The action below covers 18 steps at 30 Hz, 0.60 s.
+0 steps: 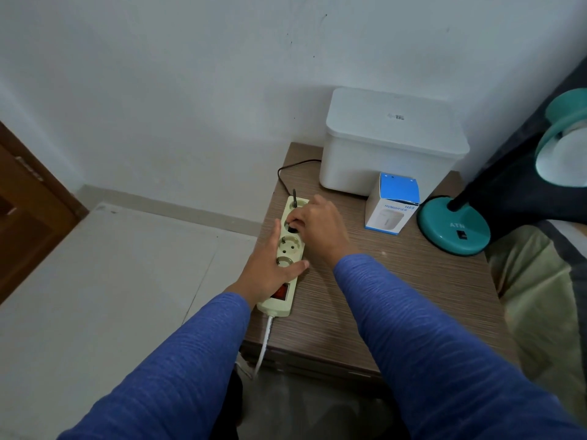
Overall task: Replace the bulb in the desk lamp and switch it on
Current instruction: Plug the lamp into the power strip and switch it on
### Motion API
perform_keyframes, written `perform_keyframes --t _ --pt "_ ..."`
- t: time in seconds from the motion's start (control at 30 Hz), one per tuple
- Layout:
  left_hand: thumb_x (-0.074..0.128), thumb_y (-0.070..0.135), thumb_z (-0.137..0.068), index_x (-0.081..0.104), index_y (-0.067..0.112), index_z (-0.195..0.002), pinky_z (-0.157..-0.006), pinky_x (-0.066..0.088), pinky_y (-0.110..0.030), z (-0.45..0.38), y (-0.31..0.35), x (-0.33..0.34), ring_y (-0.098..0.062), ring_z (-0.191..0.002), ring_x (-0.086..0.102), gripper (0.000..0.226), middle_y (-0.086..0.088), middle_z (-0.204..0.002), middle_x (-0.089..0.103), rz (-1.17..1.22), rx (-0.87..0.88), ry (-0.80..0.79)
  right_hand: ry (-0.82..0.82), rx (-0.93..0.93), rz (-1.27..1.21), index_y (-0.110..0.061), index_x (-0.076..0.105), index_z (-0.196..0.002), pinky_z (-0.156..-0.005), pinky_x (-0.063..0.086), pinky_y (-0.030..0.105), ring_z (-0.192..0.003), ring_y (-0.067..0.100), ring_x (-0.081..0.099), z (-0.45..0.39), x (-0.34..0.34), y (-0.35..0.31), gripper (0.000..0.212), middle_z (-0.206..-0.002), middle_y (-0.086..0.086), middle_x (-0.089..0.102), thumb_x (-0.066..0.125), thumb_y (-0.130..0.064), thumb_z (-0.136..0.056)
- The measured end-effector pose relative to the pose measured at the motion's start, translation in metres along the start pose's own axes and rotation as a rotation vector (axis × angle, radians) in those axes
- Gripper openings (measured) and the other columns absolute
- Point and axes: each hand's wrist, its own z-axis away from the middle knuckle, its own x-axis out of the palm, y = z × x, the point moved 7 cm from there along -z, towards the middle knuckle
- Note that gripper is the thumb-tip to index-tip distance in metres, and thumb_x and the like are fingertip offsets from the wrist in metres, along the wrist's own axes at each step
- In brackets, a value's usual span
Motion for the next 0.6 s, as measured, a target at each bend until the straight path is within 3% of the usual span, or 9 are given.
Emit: perform_keyframes --t 0.13,0.33,0.43,0.53,0.6 --pt "0.068 0.044 -0.079 -0.005 0.029 -0.150 -0.101 0.026 -0.022 0.000 0.000 0.001 -0.016 -0.138 0.034 0.103 0.002 -0.154 0.030 -0.003 -0.004 -0.008 -0.059 0.038 0.014 -0.022 0.073 -0.106 -0.081 0.043 0.030 -0.100 0.020 0.054 0.001 -0.003 -0.001 0.023 -0.095 0.006 0.070 0.057 -0.026 -0.091" --pt "0.067 0.045 -0.080 -0.007 0.030 -0.150 -0.111 0.027 -0.032 -0.001 0.001 0.003 -0.019 -0.140 0.032 0.103 0.001 -0.156 0.026 -0.021 -0.002 -0.023 -0.398 0.069 -0.104 -0.037 0.053 -0.133 -0.082 0.041 0.025 -0.097 0.019 0.059 0.015 -0.011 0.009 0.046 -0.113 -0.003 0.064 0.046 -0.013 -0.094" --pt "0.066 0.047 -0.079 -0.008 0.027 -0.150 -0.113 0.031 -0.039 -0.003 0.001 0.002 -0.022 -0.138 0.035 0.104 -0.002 -0.155 0.028 -0.086 -0.015 -0.049 -0.366 0.079 -0.092 -0.034 0.035 -0.144 -0.101 0.040 0.032 -0.122 0.024 0.052 0.037 -0.018 0.020 0.061 -0.138 0.005 0.055 0.048 -0.010 -0.090" --pt "0.061 0.049 -0.082 0.001 0.020 -0.150 -0.114 0.030 -0.044 -0.003 0.015 -0.006 -0.025 -0.142 0.028 0.096 -0.006 -0.156 0.023 -0.223 0.050 0.068 -0.380 0.199 -0.026 -0.024 0.047 -0.137 -0.101 0.045 0.039 -0.119 0.028 0.054 0.061 -0.018 0.050 0.047 -0.131 0.011 0.056 0.049 -0.017 -0.090" --pt "0.056 0.044 -0.086 0.014 0.017 -0.148 -0.110 0.036 -0.044 0.002 0.038 -0.013 -0.026 -0.135 0.037 0.079 -0.008 -0.149 0.034 -0.315 0.153 0.225 -0.423 0.286 0.033 -0.016 0.059 -0.124 -0.097 0.048 0.041 -0.113 0.029 0.057 0.075 -0.018 0.072 0.036 -0.125 0.011 0.059 0.047 -0.021 -0.091"
